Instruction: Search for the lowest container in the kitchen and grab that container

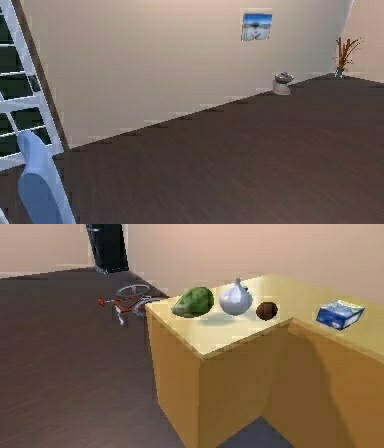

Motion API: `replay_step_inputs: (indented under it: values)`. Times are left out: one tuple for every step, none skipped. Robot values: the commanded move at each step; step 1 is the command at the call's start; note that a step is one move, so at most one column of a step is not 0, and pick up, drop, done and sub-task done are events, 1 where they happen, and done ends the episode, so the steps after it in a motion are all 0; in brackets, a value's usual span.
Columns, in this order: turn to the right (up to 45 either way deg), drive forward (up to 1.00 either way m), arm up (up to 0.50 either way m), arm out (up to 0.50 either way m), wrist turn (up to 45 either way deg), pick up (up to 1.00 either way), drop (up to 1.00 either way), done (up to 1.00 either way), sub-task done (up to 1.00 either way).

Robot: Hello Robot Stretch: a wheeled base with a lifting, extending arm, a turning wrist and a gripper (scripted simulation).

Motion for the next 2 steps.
replay_step_inputs:
  values:
    - [0.0,0.4,0.0,0.0,0.0,0.0,0.0,0.0,0.0]
    - [-45.0,0.0,0.0,0.0,0.0,0.0,0.0,0.0,0.0]
